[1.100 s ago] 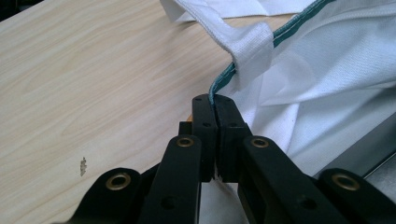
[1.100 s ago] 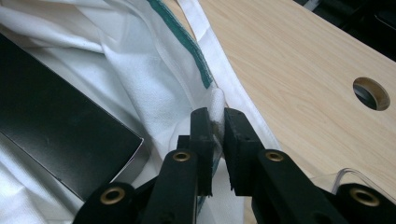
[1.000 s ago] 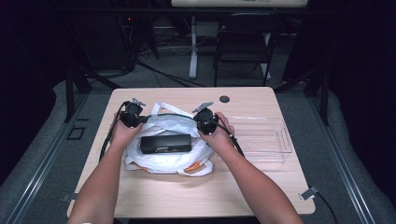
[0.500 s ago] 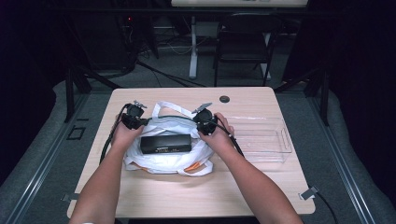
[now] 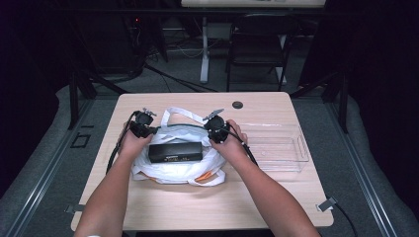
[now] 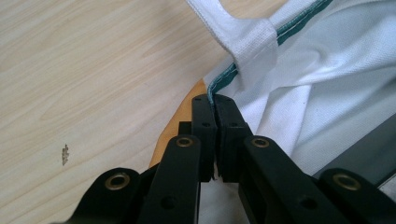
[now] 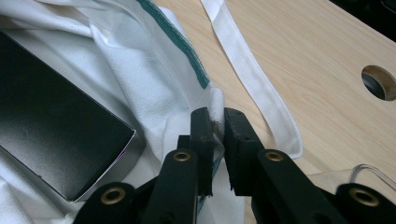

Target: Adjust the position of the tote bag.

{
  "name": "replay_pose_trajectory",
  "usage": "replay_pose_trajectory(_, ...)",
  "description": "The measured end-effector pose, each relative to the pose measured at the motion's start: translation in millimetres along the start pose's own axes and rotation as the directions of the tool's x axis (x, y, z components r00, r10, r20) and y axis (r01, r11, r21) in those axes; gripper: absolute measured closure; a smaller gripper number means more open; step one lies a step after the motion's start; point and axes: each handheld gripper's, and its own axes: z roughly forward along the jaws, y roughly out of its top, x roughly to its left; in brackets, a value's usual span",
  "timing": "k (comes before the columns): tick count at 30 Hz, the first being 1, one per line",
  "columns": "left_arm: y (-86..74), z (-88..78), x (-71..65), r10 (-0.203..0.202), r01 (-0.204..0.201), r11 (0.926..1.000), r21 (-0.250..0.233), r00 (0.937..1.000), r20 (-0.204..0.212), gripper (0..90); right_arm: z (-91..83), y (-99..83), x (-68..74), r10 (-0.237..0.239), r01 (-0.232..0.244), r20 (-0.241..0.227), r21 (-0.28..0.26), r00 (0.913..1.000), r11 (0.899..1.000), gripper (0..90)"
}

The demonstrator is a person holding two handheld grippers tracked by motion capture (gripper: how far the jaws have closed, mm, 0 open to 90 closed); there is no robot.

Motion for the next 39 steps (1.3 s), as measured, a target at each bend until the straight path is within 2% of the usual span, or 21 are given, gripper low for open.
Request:
replay_pose_trajectory(9, -0.4, -2.6, -0.3, 0.011, -0.012, 0.9999, -0.01, 0.9999, -0.002, 87.6, -0.5, 0.0, 1.7, 0.005, -0.005, -0.003, -0.008, 1.0, 1.0, 82.7)
replay_pose_trajectory(20, -0.7, -0.9, -0.5, 0.004, -0.004, 1.0, -0.006, 1.0, -0.001, 87.5, 0.1, 0.1, 1.2, 0.005, -0.005, -0.004, -0.001, 1.0, 1.0, 82.8)
replay_pose_trajectory(26, -0.9, 0.5, -0.8, 0.009, -0.009, 0.9999, 0.011, 1.0, 0.0, 87.4, 1.8, 0.3, 2.0, 0.01, -0.01, -0.002, 0.0, 0.9999, 1.0, 82.8)
replay_pose_trajectory(35, -2.3, 4.8, 0.5, 0.0, 0.0, 0.9997, 0.026, 1.0, 0.009, 87.4, 4.5, 1.9, 1.7, -0.003, 0.003, -0.002, 0.03, 1.0, 1.0, 82.9)
replay_pose_trajectory(37, -2.6, 5.9, 0.5, 0.004, -0.004, 0.9993, 0.038, 0.9999, 0.01, 87.3, 6.8, 1.4, 3.1, 0.012, -0.012, -0.001, 0.021, 0.9999, 1.0, 82.8)
replay_pose_trajectory(39, -2.5, 6.5, -0.2, 0.012, -0.013, 0.9989, 0.046, 0.9999, 0.004, 87.2, 6.4, 2.2, 2.3, -0.002, 0.002, -0.002, 0.041, 1.0, 0.999, 82.8)
